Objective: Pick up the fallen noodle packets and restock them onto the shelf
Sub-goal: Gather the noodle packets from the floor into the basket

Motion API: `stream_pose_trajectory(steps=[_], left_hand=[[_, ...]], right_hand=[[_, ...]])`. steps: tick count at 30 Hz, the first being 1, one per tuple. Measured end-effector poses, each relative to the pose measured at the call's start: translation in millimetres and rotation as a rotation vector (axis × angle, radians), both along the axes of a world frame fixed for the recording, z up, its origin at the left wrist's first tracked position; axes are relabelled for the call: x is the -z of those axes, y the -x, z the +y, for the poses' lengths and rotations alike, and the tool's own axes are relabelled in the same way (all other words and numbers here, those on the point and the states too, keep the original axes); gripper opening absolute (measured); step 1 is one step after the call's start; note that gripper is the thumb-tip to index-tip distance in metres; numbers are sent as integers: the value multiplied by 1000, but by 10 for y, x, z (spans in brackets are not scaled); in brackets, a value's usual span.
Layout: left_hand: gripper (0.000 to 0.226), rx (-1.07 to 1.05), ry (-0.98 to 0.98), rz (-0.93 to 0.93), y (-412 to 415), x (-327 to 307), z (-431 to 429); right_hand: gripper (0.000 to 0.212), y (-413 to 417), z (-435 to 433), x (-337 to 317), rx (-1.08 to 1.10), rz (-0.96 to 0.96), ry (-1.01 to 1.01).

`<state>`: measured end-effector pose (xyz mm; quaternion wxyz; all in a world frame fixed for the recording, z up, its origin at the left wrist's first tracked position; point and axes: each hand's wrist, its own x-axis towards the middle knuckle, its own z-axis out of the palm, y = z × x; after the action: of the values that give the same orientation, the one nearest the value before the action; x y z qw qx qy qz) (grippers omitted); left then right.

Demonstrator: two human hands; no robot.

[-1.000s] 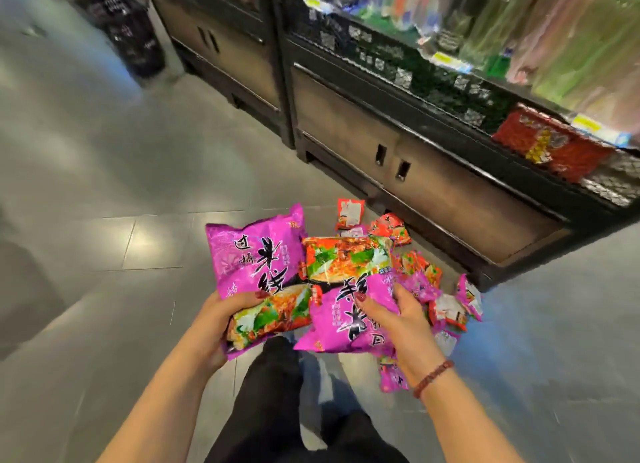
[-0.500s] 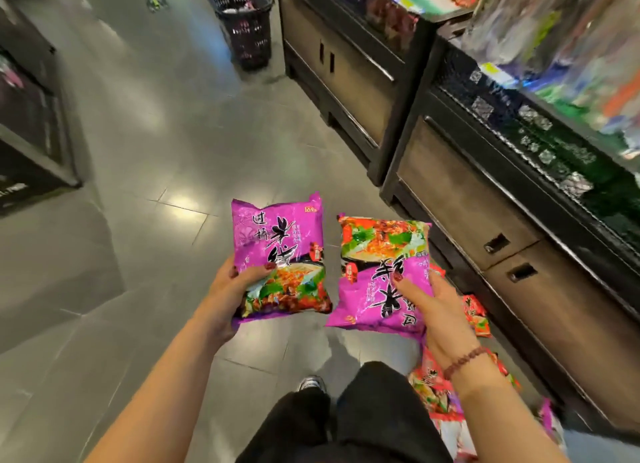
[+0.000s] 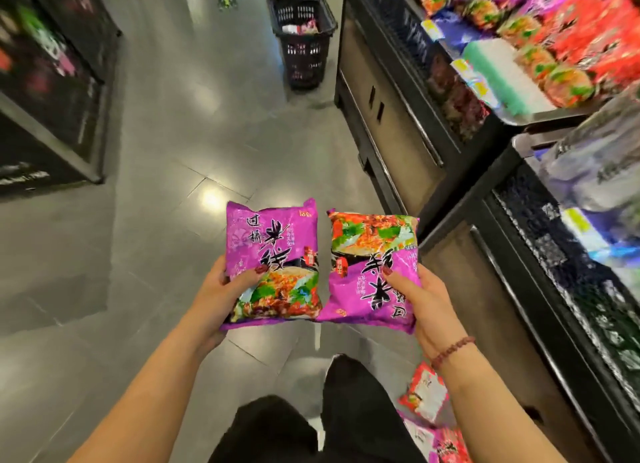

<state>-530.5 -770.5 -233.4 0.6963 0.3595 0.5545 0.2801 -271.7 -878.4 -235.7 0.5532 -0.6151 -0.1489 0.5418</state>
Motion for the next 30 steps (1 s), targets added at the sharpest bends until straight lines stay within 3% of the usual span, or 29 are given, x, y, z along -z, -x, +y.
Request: stream_pose_trajectory(steps=[3,9,16,21,27,30], left_hand=[[48,-11,-21,16,-316,-62,418],[42,-94,7,18,-733,6,1376],[38,-89,27,-23,-1159,246,2985],[45,-78,106,-41,-1405,233,4178],[40,-95,110,-53,-1813,231,5411],[51,-122,80,-91,-2074,282,6030]], right_hand=[[28,-350,537,-54,-55,-20,-4],[34,-800,1607,32,-120,-5,13],[32,-1230,3283,170,-135,-12,52],[43,-1477,4492,74,-156,-19,86],[27,-1875,5756,78,-185,-36,91],[28,-2147,6453,136,-195,-19,90]])
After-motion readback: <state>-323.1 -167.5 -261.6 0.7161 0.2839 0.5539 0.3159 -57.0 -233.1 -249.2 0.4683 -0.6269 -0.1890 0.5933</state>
